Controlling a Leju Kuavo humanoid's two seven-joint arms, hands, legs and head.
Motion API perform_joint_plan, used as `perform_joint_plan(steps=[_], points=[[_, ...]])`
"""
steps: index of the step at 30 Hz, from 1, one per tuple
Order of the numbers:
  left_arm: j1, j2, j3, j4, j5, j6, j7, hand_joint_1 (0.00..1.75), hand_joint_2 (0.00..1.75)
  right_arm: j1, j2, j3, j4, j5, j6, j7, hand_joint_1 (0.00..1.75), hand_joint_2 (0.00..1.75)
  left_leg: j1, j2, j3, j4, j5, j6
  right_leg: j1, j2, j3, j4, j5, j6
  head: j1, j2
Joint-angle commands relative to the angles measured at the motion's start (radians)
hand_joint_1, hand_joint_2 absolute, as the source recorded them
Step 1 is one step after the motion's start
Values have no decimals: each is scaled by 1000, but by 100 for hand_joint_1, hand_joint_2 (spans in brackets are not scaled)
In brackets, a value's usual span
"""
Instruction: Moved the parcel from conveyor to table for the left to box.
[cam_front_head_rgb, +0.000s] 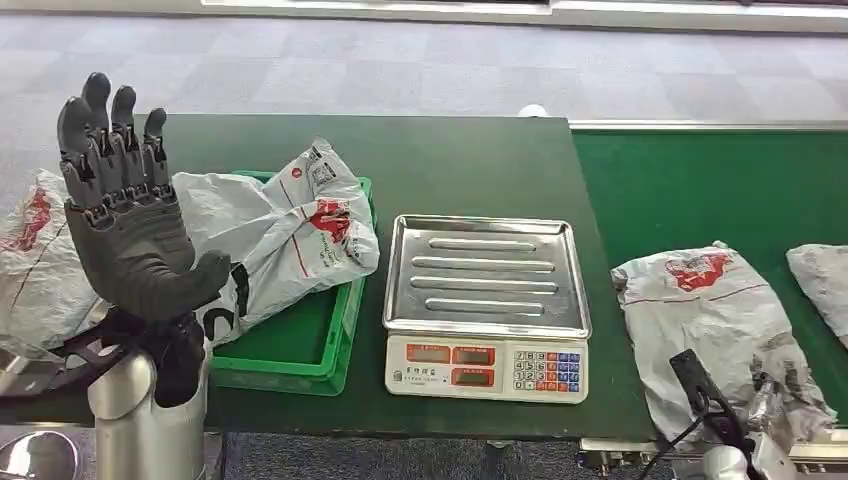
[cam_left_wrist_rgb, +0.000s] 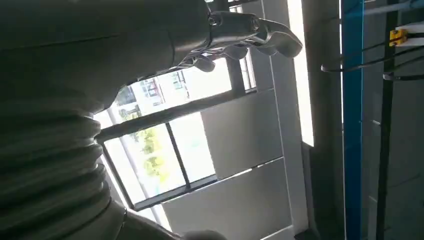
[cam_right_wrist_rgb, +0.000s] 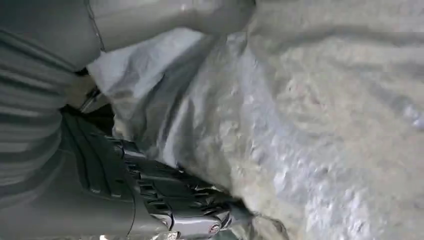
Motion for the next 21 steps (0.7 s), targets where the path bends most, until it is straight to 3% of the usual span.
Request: perform_joint_plan(steps=[1,7,13,15,18,21], points=[[-2,16,2,12,-29,17,-4,0,175,-83,32,-7,150,-12,-3,-21,175,175,1,3,2,-2,0,0,1,3,1,-2,2,-2,0,0],[11,14,24,12,-99,80,0,0,175,-76,59,29,5,-69,-97,-39,175,175,0,3,4,-3,1,0,1,3,3,-3,2,-2,0,0],[22,1,25,3,-131,114,1,0,175,31,204,15,-638,-172,-468,-111,175,175,-2,4,1,-1,0,0,-1,4,-1,1,1,-2,0,0],[8,0,10,17,-135,122,8,0,175,67,260,24,-844,-180,-533,-143,175,175,-1,1,1,-1,0,-1,-1,1,-1,2,0,-2,0,0],[-17,-5,-3,51,-139,121,9,0,175,86,346,3,-1076,-356,-592,-267,175,175,-1,-1,1,-1,0,-1,0,-1,0,1,-1,-3,0,0],[-24,-8,-5,61,-141,121,10,0,175,92,366,1,-1115,-363,-592,-287,175,175,-1,-3,0,-1,0,-2,0,-2,-1,2,-1,-3,0,0]])
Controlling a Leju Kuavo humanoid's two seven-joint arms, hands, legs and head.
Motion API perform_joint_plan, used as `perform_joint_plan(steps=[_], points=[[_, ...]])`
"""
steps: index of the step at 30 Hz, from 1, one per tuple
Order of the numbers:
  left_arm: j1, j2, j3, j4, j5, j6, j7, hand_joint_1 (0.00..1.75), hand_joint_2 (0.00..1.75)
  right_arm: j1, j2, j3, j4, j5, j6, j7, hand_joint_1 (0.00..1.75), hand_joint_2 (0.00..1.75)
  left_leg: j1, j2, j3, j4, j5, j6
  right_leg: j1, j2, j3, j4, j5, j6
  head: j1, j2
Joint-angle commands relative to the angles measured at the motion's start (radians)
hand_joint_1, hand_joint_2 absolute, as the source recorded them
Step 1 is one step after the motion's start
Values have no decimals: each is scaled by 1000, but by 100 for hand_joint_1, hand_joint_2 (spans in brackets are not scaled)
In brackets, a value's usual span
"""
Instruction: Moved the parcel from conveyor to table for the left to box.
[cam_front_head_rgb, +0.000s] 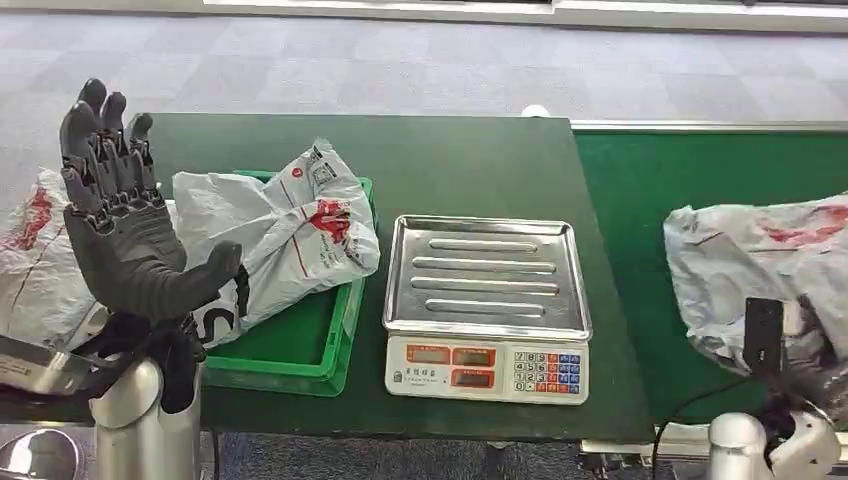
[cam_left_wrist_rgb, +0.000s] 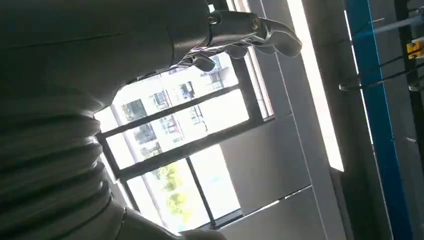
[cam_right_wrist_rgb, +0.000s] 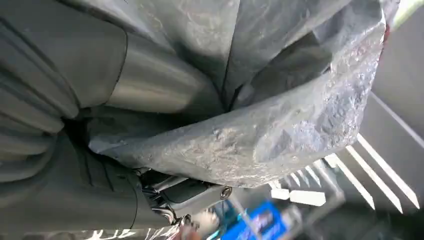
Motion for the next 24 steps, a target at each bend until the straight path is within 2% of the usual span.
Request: perform_joint_plan(steps=[1,2,4,5,7,9,12,14,17,24], points=[[-49,-5,-6,81,-9,4,8,0,175,50,209,-14,-542,-129,-31,-120,175,175,-1,-1,-1,0,0,0,-1,-1,-1,1,-1,-1,0,0],[-50,-5,-5,83,-9,4,8,0,175,48,211,-19,-538,-128,-31,-123,175,175,-1,-1,1,-2,1,0,-1,-1,0,0,0,-2,0,0],[-51,-6,-1,88,-9,-4,9,0,175,21,254,-43,-556,-196,-31,-254,175,175,0,0,1,-1,1,0,0,0,0,-1,0,-2,0,0],[-50,-8,4,91,-14,1,9,0,175,33,253,-3,-567,-166,-31,-251,175,175,-1,0,0,-1,1,0,-1,0,-1,0,0,-1,0,0],[-52,-7,12,98,-5,-6,-2,0,175,57,236,130,-573,-72,-17,-204,175,175,0,1,1,-1,1,0,-1,1,-1,0,0,-2,0,0],[-63,-3,14,106,-3,-14,-13,0,175,65,190,310,-514,62,92,-125,175,175,0,5,1,-1,0,0,-1,5,-1,0,1,-1,0,0],[-86,2,6,118,-17,-18,-18,0,175,24,125,539,-335,170,205,-38,175,175,1,10,2,-2,0,0,0,10,0,-1,3,-2,0,0],[-86,12,-4,120,-19,-22,-20,0,175,15,101,650,-213,185,223,-12,175,175,1,12,3,-2,1,0,1,11,0,-2,4,-2,0,0],[-70,23,-2,115,10,-32,-32,0,175,0,81,731,-122,185,219,21,175,175,3,10,5,-2,1,-1,2,10,2,-2,3,-2,0,0],[-79,39,-23,152,36,-35,-42,0,175,43,42,745,-121,155,217,41,175,175,3,2,6,-5,3,-1,2,3,5,-4,2,-2,0,0]])
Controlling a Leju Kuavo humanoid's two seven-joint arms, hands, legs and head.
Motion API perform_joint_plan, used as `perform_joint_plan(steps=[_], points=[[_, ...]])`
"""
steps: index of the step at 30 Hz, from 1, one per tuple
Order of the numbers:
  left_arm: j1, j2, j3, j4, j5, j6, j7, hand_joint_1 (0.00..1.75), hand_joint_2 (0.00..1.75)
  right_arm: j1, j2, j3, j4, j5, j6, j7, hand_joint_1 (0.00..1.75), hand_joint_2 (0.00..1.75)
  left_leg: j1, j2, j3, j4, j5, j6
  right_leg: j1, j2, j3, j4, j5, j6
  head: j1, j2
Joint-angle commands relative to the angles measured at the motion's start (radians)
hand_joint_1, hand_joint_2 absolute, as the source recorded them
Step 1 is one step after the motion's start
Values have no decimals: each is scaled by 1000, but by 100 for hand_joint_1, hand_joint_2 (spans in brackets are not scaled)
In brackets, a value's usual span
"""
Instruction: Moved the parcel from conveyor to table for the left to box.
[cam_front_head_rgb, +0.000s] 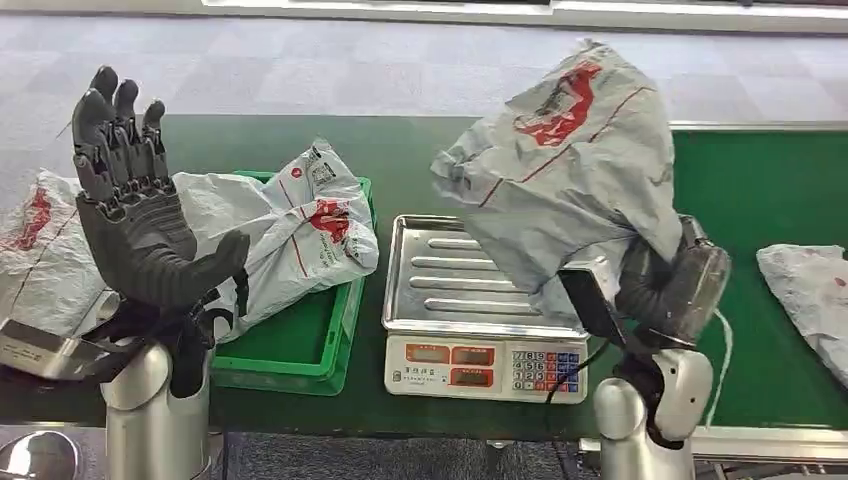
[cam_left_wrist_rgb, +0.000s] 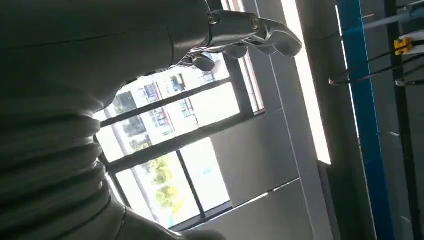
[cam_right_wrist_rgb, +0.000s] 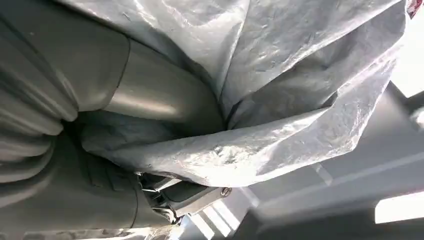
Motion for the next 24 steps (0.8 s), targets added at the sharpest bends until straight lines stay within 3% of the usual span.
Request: perform_joint_plan(steps=[1,5,6,7,15,16,24], points=[[-33,50,-26,94,17,-1,-7,0,175,0,-90,141,154,-29,-3,17,175,175,1,-1,2,-2,0,1,1,-1,3,-3,0,-1,0,0],[-34,47,-36,104,18,-2,-7,0,175,16,-93,125,137,-36,-9,23,175,175,0,-1,1,-2,0,1,0,-1,2,-3,1,-1,0,0],[-34,47,-36,104,18,-2,-7,0,175,16,-93,125,137,-36,-9,23,68,175,0,-1,2,-4,1,1,0,-1,2,-4,1,-1,0,0],[-36,45,-39,106,15,1,-5,0,175,22,-93,114,130,-41,-15,27,0,175,0,-2,0,-2,0,0,0,-2,1,-2,0,-1,0,0],[-35,50,-58,118,-9,15,-8,0,175,41,-97,80,116,-48,-16,38,0,175,0,-2,0,-1,0,0,0,-1,0,-2,0,-1,0,0],[-42,51,-59,116,-10,16,-7,0,175,40,-98,80,115,-54,1,35,0,0,0,-2,1,-2,0,1,0,-2,1,-3,0,-1,0,0],[-40,59,-60,104,-19,27,4,0,175,34,-105,81,125,-92,76,33,0,0,0,-1,1,-3,1,1,0,-1,1,-3,1,-1,0,0]])
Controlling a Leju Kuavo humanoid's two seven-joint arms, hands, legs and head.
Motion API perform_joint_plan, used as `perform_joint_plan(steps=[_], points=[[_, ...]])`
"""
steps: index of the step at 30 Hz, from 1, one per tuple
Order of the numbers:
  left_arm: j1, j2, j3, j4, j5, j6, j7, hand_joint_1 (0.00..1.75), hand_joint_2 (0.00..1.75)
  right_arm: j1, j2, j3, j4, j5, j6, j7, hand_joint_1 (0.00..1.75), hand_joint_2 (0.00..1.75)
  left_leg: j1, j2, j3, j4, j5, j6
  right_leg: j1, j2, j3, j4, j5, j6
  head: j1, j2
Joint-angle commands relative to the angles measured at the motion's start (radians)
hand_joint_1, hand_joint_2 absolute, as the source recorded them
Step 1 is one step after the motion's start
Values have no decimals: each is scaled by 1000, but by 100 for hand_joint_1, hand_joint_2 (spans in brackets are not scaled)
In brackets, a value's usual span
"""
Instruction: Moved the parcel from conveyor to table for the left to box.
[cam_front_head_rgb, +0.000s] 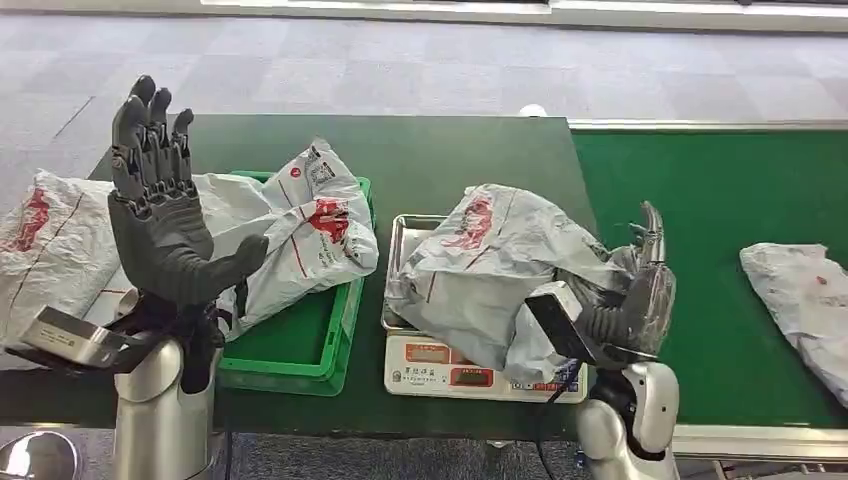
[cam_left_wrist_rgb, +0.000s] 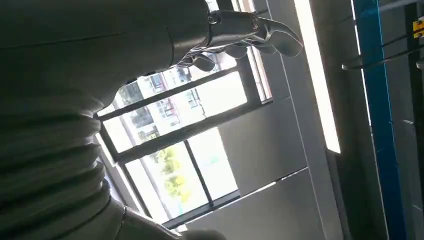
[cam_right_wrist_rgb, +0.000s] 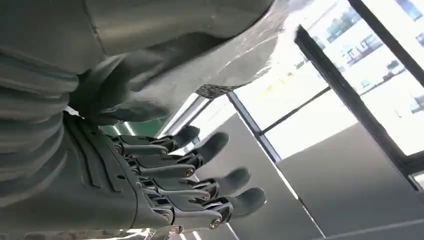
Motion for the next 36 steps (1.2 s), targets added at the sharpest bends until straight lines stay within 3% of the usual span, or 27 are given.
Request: perform_joint_plan(steps=[1,3,13,17,19,23,26,29,30,33,36], points=[[-28,38,-35,48,-7,9,9,0,175,-15,-31,-8,47,-55,58,-15,0,0,0,-1,1,-1,1,0,0,-1,2,-1,0,-1,0,0],[-27,39,-35,46,-9,10,8,0,175,-11,-34,-9,32,-120,78,-43,0,0,0,-1,1,-1,1,0,0,-1,2,-1,0,-1,0,0],[-27,40,-35,46,-9,10,8,0,175,-9,-38,-13,21,-127,80,-46,0,0,0,-2,1,-1,1,0,0,-1,1,-1,0,-1,0,0],[-35,37,-44,64,-20,13,11,0,175,40,-27,-69,-142,-501,92,-227,0,0,0,-3,1,-2,1,0,0,-3,2,-2,0,-1,0,0],[-35,34,-56,78,-26,15,11,0,175,75,-11,-107,-236,-572,48,-287,0,0,0,-5,0,-1,1,0,0,-5,1,-1,-1,-1,0,0],[-36,28,-73,92,-34,15,10,0,175,116,20,-148,-350,-495,-78,-347,0,0,-1,-6,0,-1,1,0,0,-6,2,-1,-1,-1,0,0],[-41,23,-79,86,-40,18,13,0,175,105,37,-132,-398,-469,-100,-344,0,0,0,-6,4,-5,2,1,0,-6,5,-5,0,-2,0,0],[-60,17,-90,90,-59,14,49,0,175,80,81,-155,-428,-332,-281,-400,0,0,0,-1,1,-2,0,0,0,-1,1,-1,1,-2,0,0],[-83,13,-113,123,-118,30,89,0,175,57,230,-282,-505,-306,-281,-595,0,0,0,-1,1,-2,1,0,0,-1,1,-2,1,-2,0,0],[-148,19,-197,250,-299,100,161,0,175,6,260,-293,-675,-224,-281,-600,0,0,-1,-6,-2,0,2,0,-1,-7,-2,2,-1,-2,0,0],[-230,14,-307,431,-488,160,216,0,175,-24,265,-265,-672,-190,-281,-600,0,0,-1,-6,-1,0,2,0,0,-6,0,1,0,-1,0,0]])
